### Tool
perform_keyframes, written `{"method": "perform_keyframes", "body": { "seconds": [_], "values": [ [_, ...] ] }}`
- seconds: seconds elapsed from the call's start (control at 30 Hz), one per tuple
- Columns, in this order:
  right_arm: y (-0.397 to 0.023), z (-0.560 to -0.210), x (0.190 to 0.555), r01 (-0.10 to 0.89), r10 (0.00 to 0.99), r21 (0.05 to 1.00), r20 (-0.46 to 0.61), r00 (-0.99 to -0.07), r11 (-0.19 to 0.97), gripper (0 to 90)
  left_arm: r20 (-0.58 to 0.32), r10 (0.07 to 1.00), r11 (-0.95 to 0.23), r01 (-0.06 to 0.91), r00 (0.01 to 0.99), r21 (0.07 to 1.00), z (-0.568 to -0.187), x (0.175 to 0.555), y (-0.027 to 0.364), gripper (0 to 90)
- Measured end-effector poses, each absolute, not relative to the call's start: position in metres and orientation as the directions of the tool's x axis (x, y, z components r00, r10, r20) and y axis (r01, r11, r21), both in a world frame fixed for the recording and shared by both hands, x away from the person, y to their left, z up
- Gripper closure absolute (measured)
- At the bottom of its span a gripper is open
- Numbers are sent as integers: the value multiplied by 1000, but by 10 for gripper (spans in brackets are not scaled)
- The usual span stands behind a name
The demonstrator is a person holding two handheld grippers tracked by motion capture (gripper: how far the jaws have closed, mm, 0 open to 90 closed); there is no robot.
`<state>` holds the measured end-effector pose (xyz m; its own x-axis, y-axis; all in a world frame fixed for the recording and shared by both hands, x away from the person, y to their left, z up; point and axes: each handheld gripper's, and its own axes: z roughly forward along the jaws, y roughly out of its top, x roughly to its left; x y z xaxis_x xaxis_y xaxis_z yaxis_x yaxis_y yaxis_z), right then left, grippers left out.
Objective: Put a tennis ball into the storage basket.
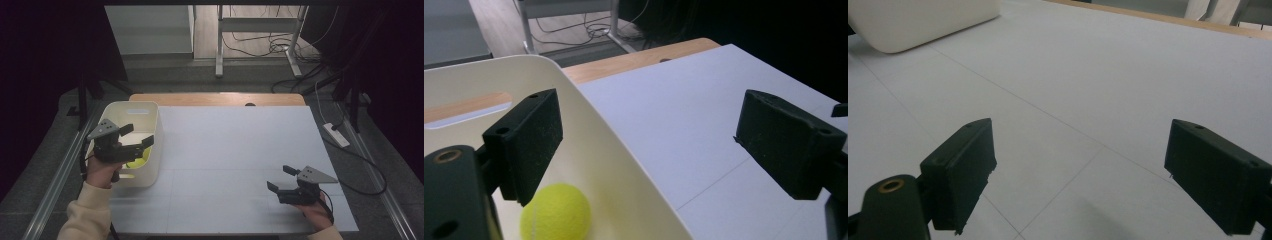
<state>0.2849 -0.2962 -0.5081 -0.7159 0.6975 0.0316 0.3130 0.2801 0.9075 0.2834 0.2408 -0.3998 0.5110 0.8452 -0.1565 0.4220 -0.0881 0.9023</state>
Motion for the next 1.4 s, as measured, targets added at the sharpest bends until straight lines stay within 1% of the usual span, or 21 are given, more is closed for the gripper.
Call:
{"method": "perform_keyframes", "body": {
  "seconds": [0.3, 0.5, 0.83, 1.2, 1.27, 1.4],
  "values": [
    [-297, -508, 280, 310, 693, 909, 33, -720, 279, 130, -140, 809, -124, 398, 571, 909, -403, 276, 225, 123],
    [-297, -508, 279, 309, 694, 908, 29, -719, 282, 130, -137, 802, -126, 390, 582, 912, -408, 271, 219, 123],
    [-299, -508, 277, 310, 700, 908, 26, -713, 283, 130, -116, 766, -164, 366, 633, 916, -413, 262, 207, 122],
    [-300, -507, 274, 306, 702, 909, 21, -712, 284, 130, -70, 717, -216, 316, 694, 924, -422, 241, 192, 124],
    [-299, -507, 275, 305, 701, 909, 20, -713, 284, 130, -58, 715, -231, 314, 697, 921, -424, 236, 189, 124],
    [-299, -507, 275, 305, 700, 909, 21, -714, 284, 130, -66, 706, -239, 325, 705, 915, -431, 232, 187, 123]
  ]
}}
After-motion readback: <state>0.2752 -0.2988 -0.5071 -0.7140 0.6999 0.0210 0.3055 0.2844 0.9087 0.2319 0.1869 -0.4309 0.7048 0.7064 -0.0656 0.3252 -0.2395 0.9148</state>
